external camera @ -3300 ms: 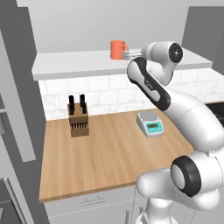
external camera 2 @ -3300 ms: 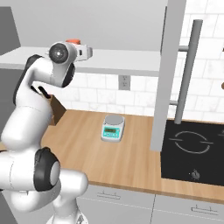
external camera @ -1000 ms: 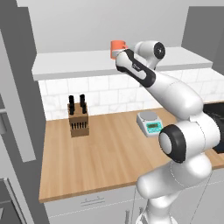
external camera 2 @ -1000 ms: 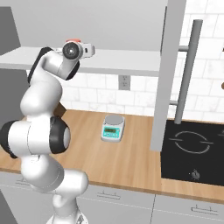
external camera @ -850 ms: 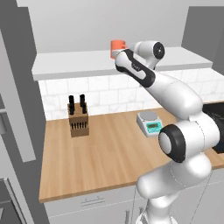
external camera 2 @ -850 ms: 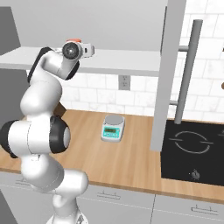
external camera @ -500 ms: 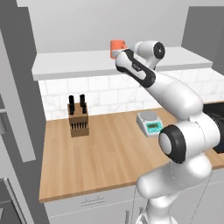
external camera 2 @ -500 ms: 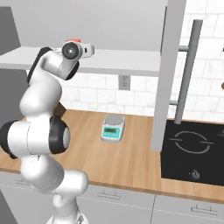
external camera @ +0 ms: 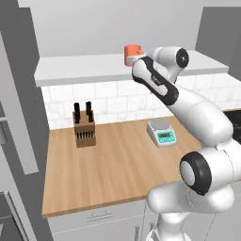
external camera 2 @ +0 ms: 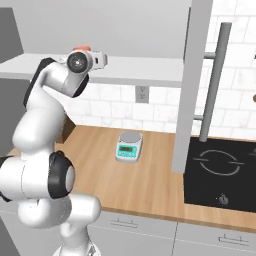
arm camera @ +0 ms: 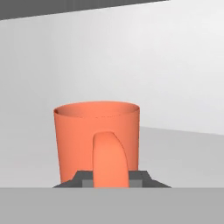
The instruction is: Gather all objects into one cabinet and sort the glasses and bowls to opposite sides.
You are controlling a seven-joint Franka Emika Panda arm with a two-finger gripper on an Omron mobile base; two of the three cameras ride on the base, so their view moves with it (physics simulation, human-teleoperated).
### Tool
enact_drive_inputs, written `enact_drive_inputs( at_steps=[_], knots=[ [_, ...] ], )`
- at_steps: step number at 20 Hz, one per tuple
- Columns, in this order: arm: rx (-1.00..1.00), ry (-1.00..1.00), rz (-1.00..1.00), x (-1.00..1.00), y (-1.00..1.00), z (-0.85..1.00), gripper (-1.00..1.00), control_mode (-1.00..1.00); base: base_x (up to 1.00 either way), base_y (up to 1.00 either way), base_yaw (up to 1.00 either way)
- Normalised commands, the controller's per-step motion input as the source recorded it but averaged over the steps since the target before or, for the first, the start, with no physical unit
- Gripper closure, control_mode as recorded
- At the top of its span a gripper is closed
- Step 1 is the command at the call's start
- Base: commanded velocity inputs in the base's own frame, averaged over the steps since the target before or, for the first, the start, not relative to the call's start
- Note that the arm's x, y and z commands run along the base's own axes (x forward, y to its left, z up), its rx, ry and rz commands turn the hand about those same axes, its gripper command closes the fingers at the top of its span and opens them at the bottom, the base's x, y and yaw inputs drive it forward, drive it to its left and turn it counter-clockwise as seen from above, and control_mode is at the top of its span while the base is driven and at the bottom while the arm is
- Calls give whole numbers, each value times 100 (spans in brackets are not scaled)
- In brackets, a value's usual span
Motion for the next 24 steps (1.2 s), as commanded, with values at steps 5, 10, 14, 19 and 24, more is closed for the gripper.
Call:
enact_drive_inputs(
  at_steps=[5,10,14,19,24],
  knots=[
    [0,-1,-2,-59,-11,7,100,-100,0,0,0],
    [0,0,-1,-50,-12,0,100,-100,0,0,0],
    [0,0,-6,-45,-21,2,100,-100,0,0,0],
    [0,0,-11,-52,-28,11,100,-100,0,0,0],
    [0,0,-13,-39,-35,27,100,-100,0,0,0]
  ],
)
